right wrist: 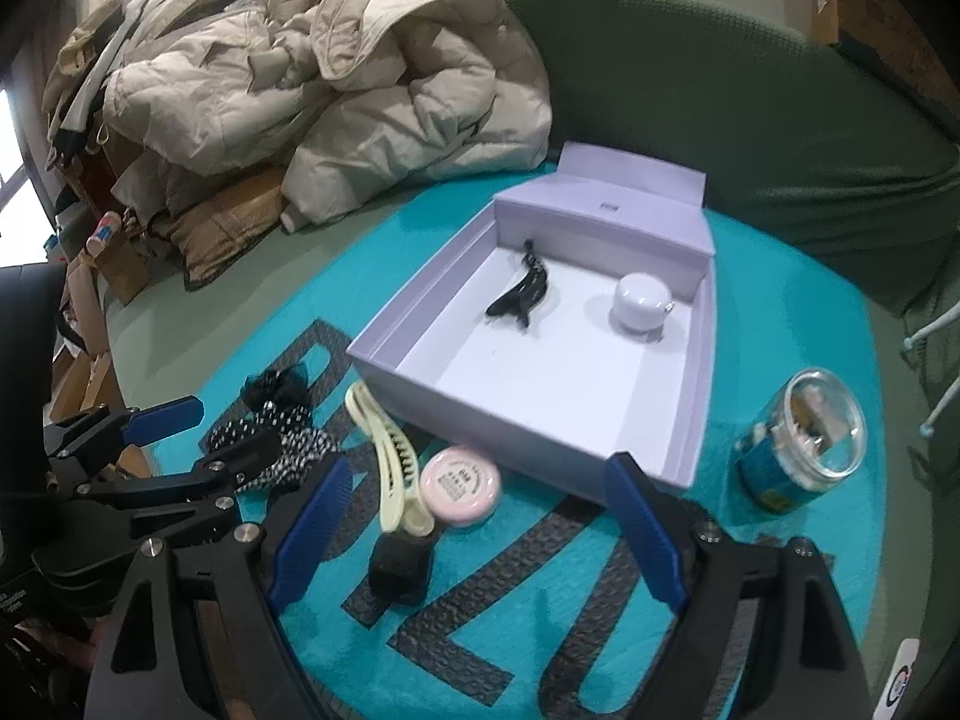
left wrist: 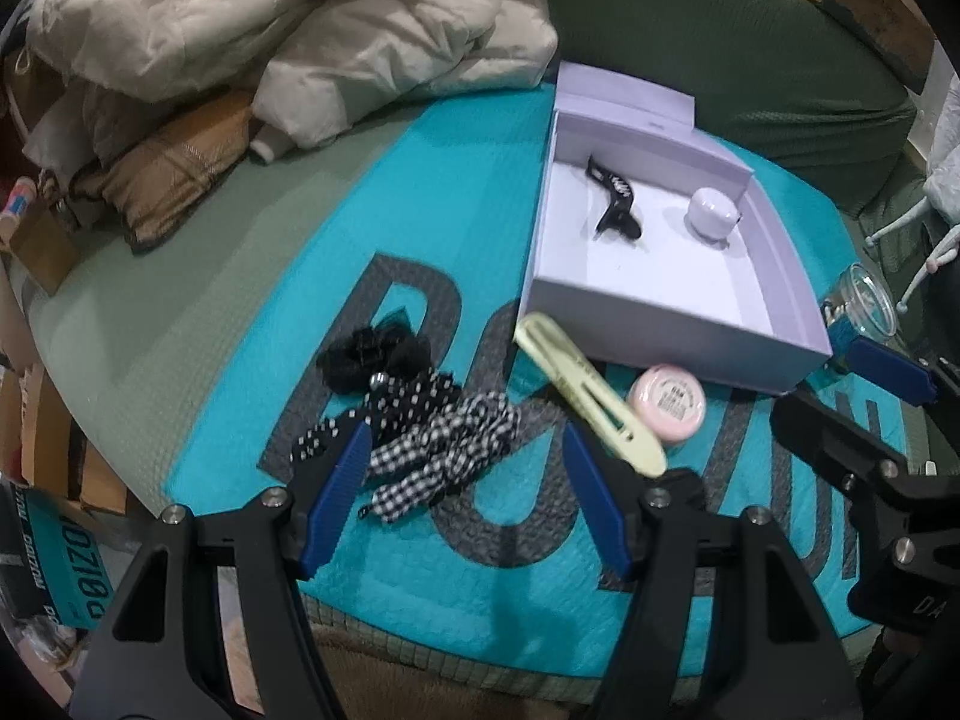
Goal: Organize objects
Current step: 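Withdraw both open tools from the box back over the mat, then reach the left tool to the gingham scrunchie while the right tool reaches the black foam block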
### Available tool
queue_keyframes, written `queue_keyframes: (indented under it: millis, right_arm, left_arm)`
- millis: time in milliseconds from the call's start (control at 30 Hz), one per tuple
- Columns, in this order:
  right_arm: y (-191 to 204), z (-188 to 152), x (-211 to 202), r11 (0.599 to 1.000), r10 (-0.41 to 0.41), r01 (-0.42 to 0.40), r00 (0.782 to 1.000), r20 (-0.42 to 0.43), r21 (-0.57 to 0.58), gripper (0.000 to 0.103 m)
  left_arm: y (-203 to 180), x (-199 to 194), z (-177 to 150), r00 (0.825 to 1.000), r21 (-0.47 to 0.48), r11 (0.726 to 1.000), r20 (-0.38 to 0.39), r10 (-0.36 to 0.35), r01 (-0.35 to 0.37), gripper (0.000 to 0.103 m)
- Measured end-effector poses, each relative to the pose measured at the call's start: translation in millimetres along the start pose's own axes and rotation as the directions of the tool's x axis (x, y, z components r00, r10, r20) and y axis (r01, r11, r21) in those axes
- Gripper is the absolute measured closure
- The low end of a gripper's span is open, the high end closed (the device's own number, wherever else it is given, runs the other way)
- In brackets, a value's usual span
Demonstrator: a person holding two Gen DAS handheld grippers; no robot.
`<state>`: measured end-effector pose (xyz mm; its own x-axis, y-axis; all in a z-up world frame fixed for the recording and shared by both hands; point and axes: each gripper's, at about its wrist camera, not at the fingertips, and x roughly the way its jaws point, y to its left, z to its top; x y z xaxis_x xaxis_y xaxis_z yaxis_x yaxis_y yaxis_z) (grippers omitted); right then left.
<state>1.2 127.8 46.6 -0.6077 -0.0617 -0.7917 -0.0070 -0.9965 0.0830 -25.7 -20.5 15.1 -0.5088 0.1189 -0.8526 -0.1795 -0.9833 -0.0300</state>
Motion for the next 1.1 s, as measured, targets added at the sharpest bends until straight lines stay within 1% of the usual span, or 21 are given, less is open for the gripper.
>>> queue_keyframes:
  millis: [267,467,633,767,867,1100]
  right_arm:
    - [12,-14,23,0.999,0.038,-0.039,0.998,-0.049,-0.026,0.016]
    - [18,-24,37,0.998,0.051,-0.055,0.995,-0.085,-0.042,0.016]
    - [22,-33,48,0.996,0.065,-0.070,0.992,-0.112,-0.050,0.016]
    - [23,-40,56,0.996,0.066,-0.073,0.989,-0.134,-0.051,0.016]
    - [23,-43,60,0.996,0.064,-0.073,0.987,-0.146,-0.053,0.016]
    - [15,-48,71,0.997,0.067,-0.074,0.981,-0.180,-0.032,0.017]
  left_arm:
    - [11,13,-20,1.000,-0.031,0.999,-0.020,-0.021,0.020,0.038]
    - [19,22,-32,0.999,-0.057,0.998,-0.038,-0.029,0.027,0.038]
    - [22,25,-41,0.999,-0.061,0.997,-0.031,-0.043,0.041,0.038]
    - [28,30,-47,0.998,-0.091,0.994,-0.030,-0.058,0.055,0.038]
    - [29,33,-49,0.998,-0.104,0.993,-0.022,-0.065,0.063,0.038]
    - [25,39,-40,0.998,-0.073,0.996,-0.004,-0.056,0.055,0.038]
